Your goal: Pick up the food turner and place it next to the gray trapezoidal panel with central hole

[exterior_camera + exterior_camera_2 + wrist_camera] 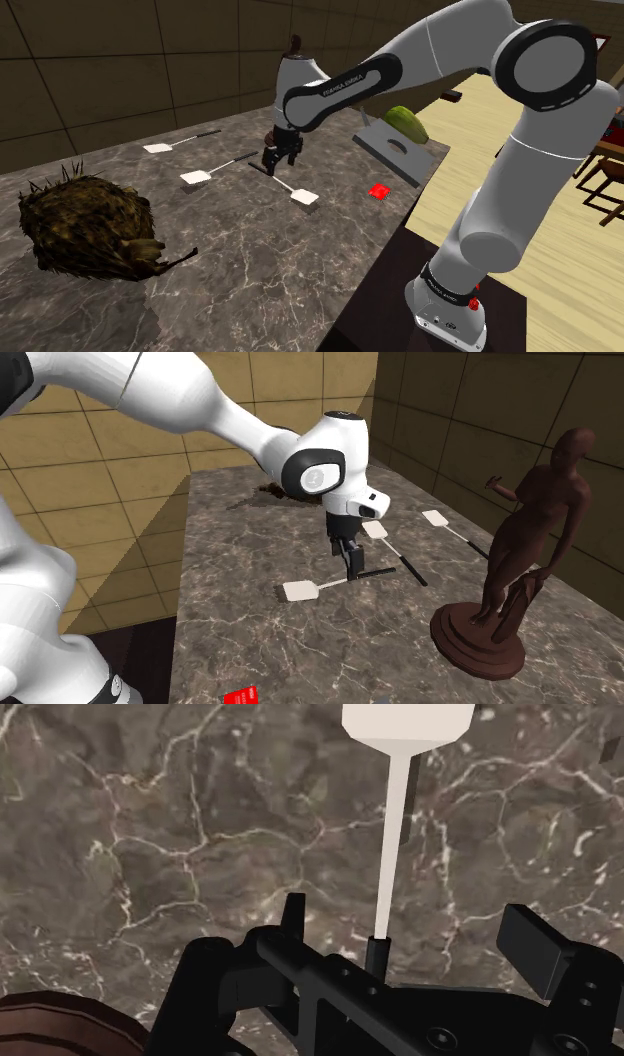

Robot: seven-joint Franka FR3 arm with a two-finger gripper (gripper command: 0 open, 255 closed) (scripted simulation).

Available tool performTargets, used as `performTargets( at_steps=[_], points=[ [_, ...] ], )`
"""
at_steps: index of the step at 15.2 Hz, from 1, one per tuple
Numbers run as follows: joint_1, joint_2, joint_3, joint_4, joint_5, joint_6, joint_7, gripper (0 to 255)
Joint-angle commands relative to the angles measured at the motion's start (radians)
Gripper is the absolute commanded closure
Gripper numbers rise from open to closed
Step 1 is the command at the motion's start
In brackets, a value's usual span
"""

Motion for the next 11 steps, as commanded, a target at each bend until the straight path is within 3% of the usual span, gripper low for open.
performTargets(
  at_steps=[1,6,11],
  points=[
    [0.0,0.023,0.0,-0.004,-0.002,0.028,0.001,0],
    [0.001,0.064,-0.001,-0.021,-0.01,0.085,0.007,0],
    [0.001,0.064,-0.001,-0.021,-0.01,0.085,0.007,0]
  ],
)
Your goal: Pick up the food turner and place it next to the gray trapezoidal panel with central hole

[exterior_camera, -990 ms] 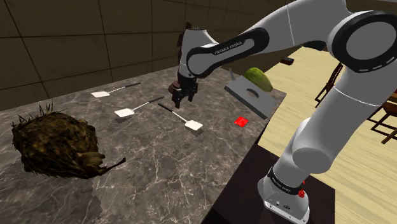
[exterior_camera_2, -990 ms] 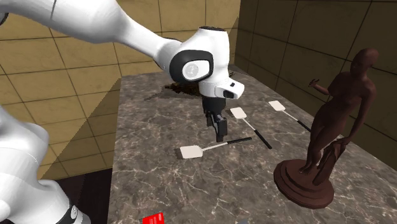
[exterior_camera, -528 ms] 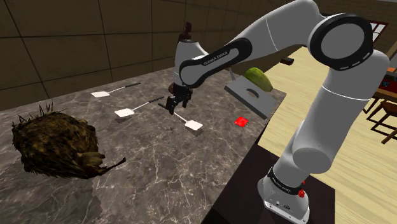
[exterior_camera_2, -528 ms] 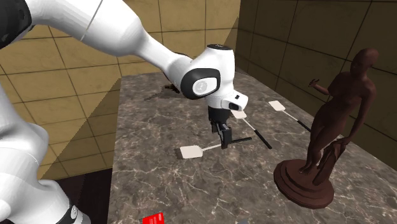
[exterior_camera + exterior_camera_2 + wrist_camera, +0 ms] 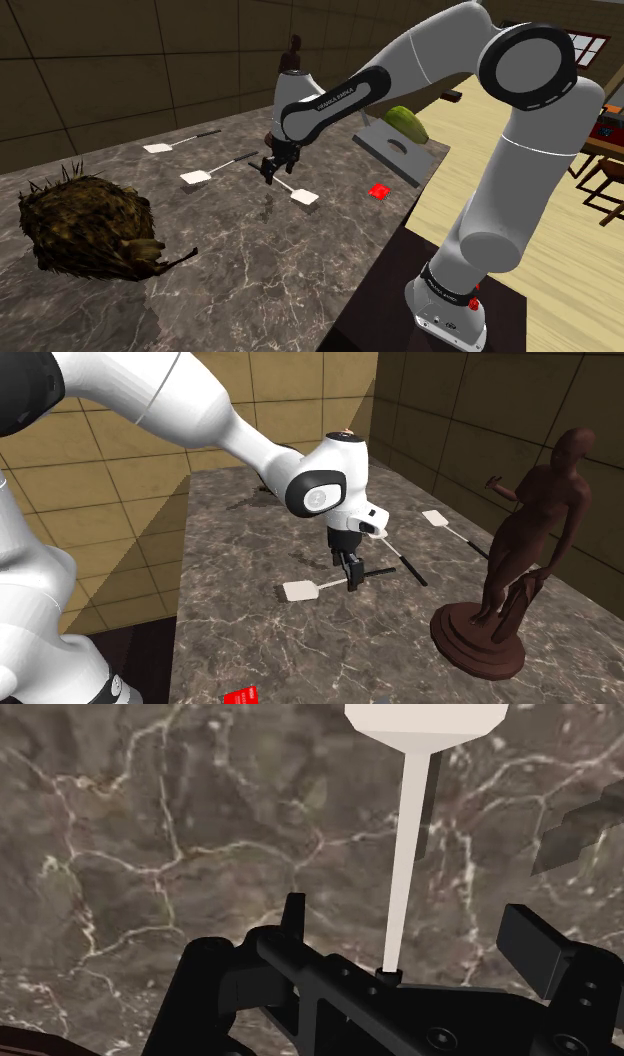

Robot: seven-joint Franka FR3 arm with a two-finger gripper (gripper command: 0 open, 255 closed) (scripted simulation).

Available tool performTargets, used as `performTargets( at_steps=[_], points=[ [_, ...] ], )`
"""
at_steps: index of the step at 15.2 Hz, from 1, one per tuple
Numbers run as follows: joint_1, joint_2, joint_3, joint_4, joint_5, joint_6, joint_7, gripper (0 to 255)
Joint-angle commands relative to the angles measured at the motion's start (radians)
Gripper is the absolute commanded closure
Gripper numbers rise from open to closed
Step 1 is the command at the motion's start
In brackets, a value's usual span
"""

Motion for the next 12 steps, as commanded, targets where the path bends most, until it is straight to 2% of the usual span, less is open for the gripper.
performTargets(
  at_steps=[1,3,4,12],
  points=[
    [0.0,0.0,0.0,0.0,0.0,0.0,0.0,0],
    [0.0,0.0,0.0,0.0,0.0,0.0,0.0,0],
    [0.0,0.0,0.0,0.0,0.0,0.0,0.0,255],
    [0.0,0.0,0.0,0.0,0.0,0.0,0.0,255]
  ],
)
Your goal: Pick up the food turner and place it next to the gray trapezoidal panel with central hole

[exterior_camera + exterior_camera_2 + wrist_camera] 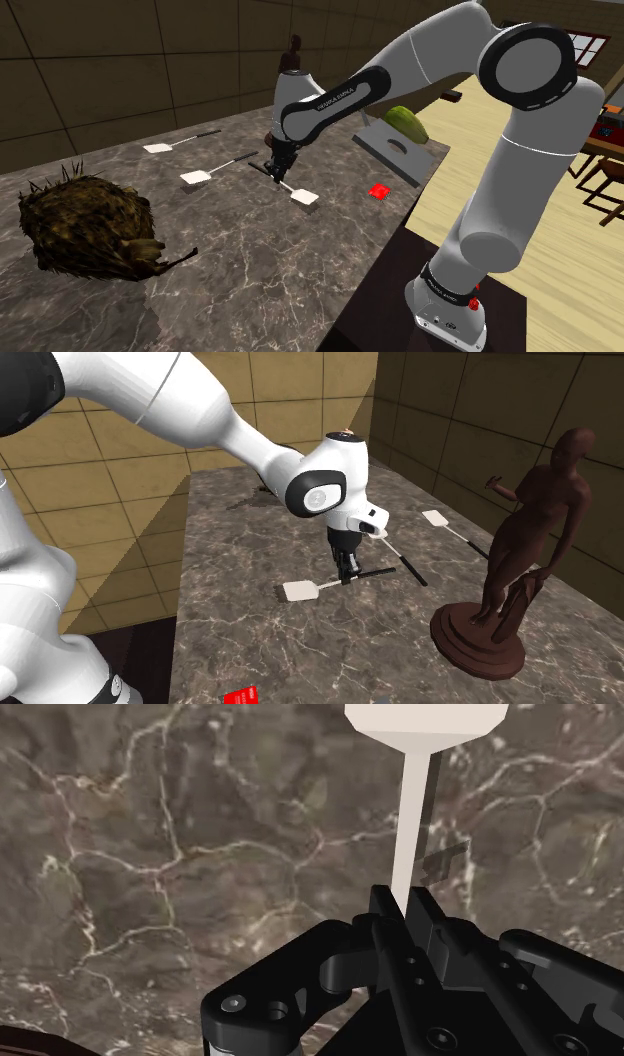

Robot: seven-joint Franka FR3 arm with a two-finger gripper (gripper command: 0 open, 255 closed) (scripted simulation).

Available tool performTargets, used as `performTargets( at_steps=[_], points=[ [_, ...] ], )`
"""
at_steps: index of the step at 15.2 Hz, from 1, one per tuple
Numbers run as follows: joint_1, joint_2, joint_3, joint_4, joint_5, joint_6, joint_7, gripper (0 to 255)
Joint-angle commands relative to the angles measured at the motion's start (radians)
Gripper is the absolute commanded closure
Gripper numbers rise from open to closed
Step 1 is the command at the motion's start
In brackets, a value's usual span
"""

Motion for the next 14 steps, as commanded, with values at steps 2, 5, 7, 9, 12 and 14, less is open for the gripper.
performTargets(
  at_steps=[2,5,7,9,12,14],
  points=[
    [0.0,-0.008,0.0,0.004,0.002,-0.013,-0.001,255],
    [-0.001,-0.031,0.001,0.019,0.006,-0.051,-0.005,255],
    [-0.001,-0.046,0.001,0.03,0.009,-0.076,-0.007,255],
    [-0.001,-0.06,0.001,0.042,0.011,-0.102,-0.009,255],
    [-0.002,-0.079,0.002,0.062,0.015,-0.14,-0.011,255],
    [-0.002,-0.091,0.002,0.076,0.017,-0.166,-0.013,255]
  ],
)
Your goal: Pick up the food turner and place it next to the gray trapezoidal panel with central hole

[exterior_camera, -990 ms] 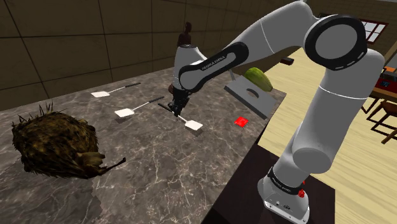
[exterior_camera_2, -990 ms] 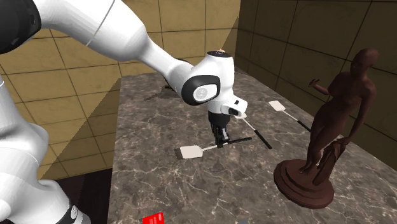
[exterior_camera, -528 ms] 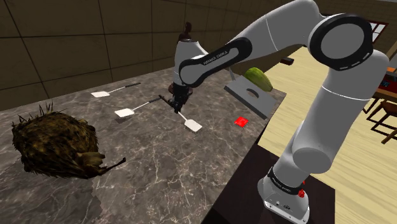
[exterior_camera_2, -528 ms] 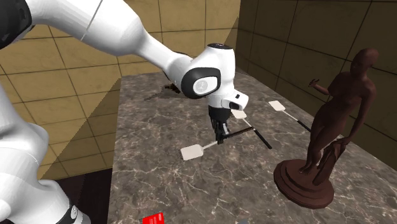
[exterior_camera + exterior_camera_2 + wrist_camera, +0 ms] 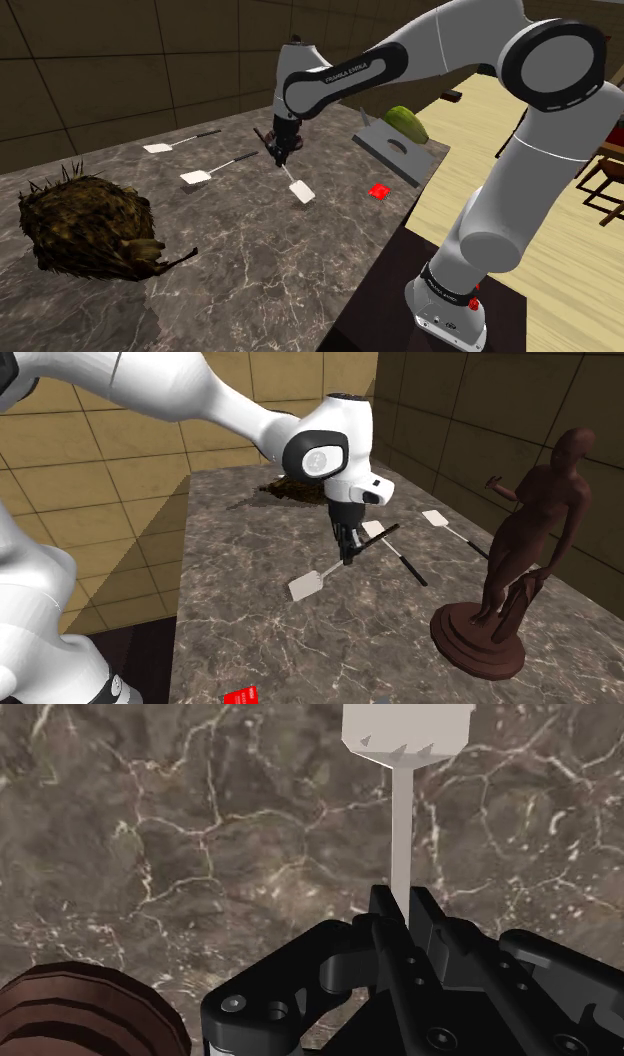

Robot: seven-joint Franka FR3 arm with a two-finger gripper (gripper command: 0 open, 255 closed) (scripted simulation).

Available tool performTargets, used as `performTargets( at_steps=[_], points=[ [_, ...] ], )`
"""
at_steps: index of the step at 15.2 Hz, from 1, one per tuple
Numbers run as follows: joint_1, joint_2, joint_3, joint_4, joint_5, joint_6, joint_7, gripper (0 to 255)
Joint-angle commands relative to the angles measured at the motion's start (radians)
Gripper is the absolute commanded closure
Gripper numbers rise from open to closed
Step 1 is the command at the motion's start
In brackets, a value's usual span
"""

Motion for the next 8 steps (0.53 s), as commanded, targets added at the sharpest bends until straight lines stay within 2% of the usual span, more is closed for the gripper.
performTargets(
  at_steps=[1,8],
  points=[
    [0.002,-0.008,0.002,0.015,0.001,-0.024,0.002,255],
    [0.001,-0.042,0.001,0.073,0.006,-0.115,-0.002,255]
  ],
)
